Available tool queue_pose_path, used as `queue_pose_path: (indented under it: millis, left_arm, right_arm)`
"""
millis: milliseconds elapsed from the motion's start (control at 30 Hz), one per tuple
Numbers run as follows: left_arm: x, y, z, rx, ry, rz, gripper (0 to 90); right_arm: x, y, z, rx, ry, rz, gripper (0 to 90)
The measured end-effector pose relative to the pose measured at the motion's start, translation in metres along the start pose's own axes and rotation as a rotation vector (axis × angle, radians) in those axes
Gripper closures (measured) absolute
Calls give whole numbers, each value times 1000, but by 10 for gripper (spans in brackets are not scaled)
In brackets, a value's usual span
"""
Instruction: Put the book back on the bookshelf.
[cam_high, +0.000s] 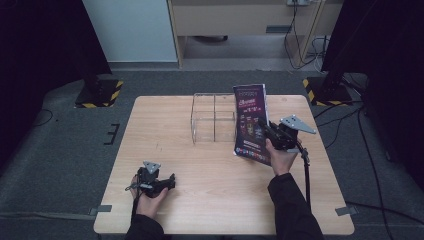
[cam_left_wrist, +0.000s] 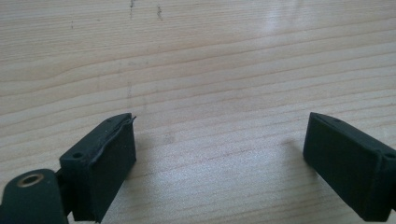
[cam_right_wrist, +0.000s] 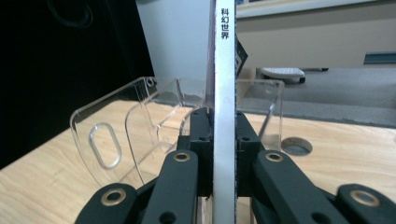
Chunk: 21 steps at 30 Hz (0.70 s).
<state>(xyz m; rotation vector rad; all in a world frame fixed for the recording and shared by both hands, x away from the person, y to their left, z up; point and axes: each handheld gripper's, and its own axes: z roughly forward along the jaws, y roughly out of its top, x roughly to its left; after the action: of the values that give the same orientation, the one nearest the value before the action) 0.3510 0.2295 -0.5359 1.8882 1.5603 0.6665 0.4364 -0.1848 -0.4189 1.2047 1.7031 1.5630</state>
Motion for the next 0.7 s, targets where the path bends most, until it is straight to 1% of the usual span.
queue_pose_path:
  millis: [100, 167, 200, 267, 300, 367, 433, 567, 633, 700]
  left_arm:
    - [0, 0, 0, 1, -1, 0, 86]
    - [0, 0, 0, 1, -1, 0, 86]
    - [0, 0, 0, 1, 0, 2, 85]
    - [0, 0, 0, 1, -1, 1, 85]
    - [0, 0, 0, 1, -1, 2, 85]
    - [0, 0, 0, 1, -1, 2, 86]
    - [0, 0, 0, 1, -1, 2, 85]
    - [0, 0, 0, 1, -1, 1, 85]
    - [0, 0, 0, 1, -1, 2, 85]
    - [0, 0, 0, 1, -1, 2, 85]
  right_arm:
    - [4, 10, 3, -12, -5, -4, 828]
    - [5, 17, 7, -22, -16, -22, 828]
    - [6, 19, 9, -26, -24, -20, 828]
    - [5, 26, 16, -41, -36, -22, 828]
    - [5, 26, 16, -41, -36, -22, 828]
    - [4, 29, 22, -47, -49, -23, 828]
    - [1, 30, 27, -66, -57, -17, 828]
    - [-3, 26, 34, -87, -70, -7, 827]
    - [-4, 23, 34, -100, -71, -2, 827]
    - [-4, 20, 33, -97, -69, 0, 826]
